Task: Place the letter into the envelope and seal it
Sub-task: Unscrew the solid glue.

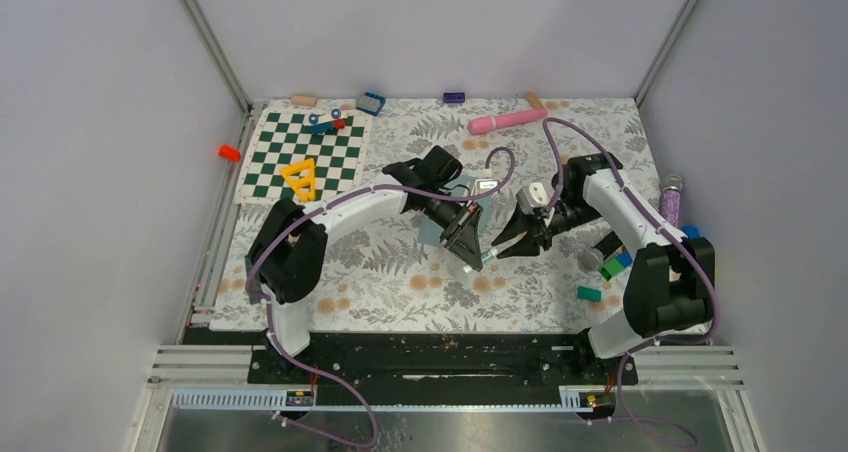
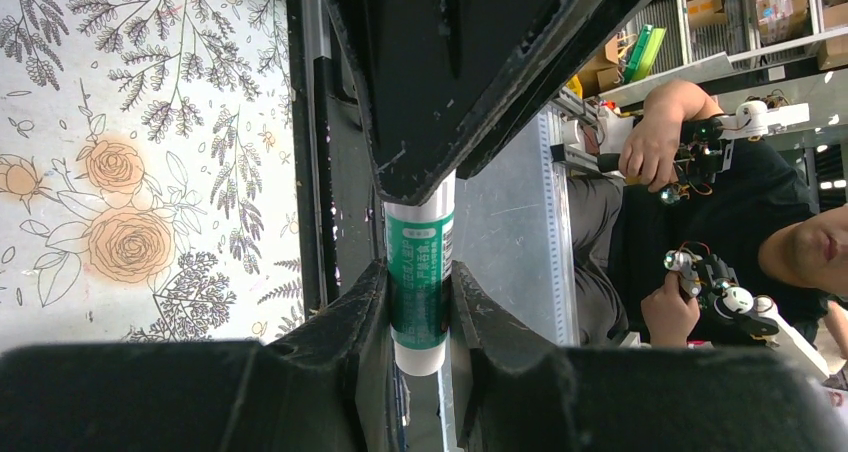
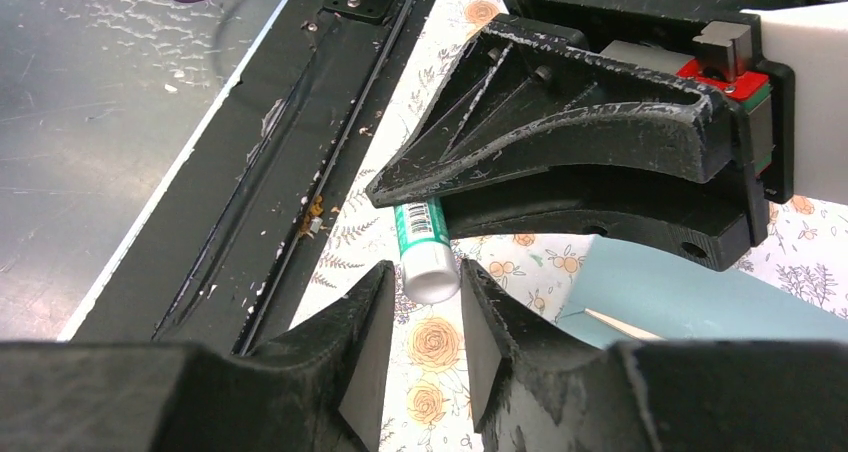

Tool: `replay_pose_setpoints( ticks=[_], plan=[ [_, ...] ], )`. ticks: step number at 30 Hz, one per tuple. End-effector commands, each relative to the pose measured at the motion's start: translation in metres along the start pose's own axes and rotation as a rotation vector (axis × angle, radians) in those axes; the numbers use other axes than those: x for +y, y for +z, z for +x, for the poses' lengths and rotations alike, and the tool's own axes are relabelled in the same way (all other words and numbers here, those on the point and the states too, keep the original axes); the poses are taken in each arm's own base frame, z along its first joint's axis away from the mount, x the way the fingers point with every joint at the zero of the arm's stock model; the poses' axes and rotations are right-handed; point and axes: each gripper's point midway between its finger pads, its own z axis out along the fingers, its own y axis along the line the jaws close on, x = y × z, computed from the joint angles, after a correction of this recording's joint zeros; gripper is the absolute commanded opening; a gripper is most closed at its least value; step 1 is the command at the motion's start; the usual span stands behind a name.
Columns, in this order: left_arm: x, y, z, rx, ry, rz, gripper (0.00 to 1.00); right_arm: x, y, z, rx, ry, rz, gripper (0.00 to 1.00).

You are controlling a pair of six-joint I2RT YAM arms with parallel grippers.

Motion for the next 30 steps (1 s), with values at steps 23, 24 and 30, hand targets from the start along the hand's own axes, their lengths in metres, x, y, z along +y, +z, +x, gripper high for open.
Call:
replay_pose_setpoints(
  ticks=[23,24,30],
  plan=[
    [0.021,-0.035,-0.044,-0.069,0.295,-0.513,0.00,-0.008,0.003,-0.028,-0.046,0.558,-0.056,0.21],
    [0.024,-0.038,-0.047,-0.077,0.312,-0.558,0.00,-0.012,0.003,-0.030,-0.055,0.597,-0.054,0.21],
    [0.034,-0.049,-0.060,-0.121,0.383,-0.752,0.00,-0.027,0.003,-0.043,-0.104,0.773,-0.048,0.21]
  ],
)
